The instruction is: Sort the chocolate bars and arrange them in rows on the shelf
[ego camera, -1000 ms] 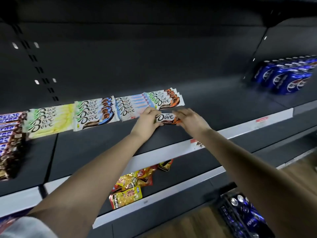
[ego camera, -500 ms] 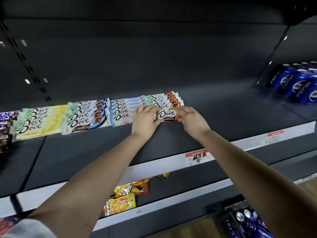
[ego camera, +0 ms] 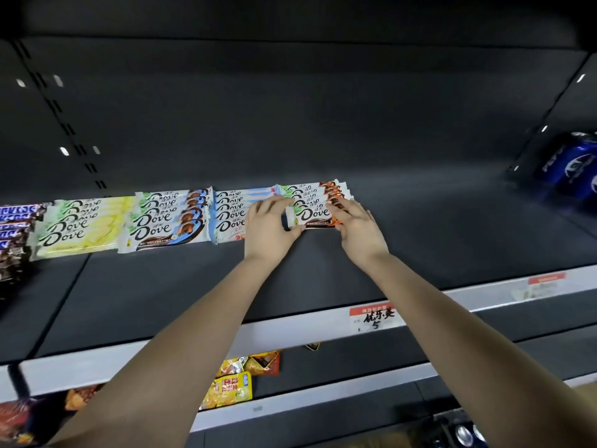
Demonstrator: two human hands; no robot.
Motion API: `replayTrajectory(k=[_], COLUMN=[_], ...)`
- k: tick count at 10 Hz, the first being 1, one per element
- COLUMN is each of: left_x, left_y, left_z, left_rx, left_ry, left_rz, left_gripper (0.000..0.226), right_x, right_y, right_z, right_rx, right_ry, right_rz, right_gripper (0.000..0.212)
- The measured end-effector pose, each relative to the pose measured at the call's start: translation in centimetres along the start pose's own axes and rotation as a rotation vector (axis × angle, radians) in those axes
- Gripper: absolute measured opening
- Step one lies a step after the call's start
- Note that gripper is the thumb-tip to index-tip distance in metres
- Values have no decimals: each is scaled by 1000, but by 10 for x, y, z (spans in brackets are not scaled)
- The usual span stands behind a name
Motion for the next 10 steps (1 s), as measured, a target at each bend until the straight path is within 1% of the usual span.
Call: replayTrajectory(k=[1,3,5,7,8,10], left_x=[1,0,-3,-6,-7,-10], left_y=[0,-3,-6,-5,-5,-6], left_z=[2,0,-3,-1,0,-5], left_rx=[17,29,-12,-15,-23,-60], left_ry=[25,94,99,85,109,73], left_rz=[-11,-19,-11,8,28,41], left_gripper=[46,47,44,44,44,50], right_x=[-2,-2,-6,-6,-7,0], right_y=[1,-2,-2,-2,-1,-3], right_z=[-3,-4,-7,-9,-7,-10], right_rx=[-40,-43,-71,-92,-93,-127], right_ry=[11,11,98,36,49,42], right_rz=[10,57,105,96,93,57], right_gripper=[48,46,47,45,46,48])
Point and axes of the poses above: each hand's wrist, its own y-axis towards the middle knuckle, its own z-axis out of the palm, x = y × z, the point moved 9 cm from there along y, towards the middle knuckle, and after that the axes turned 13 degrees about y, right-handed, at the moved point
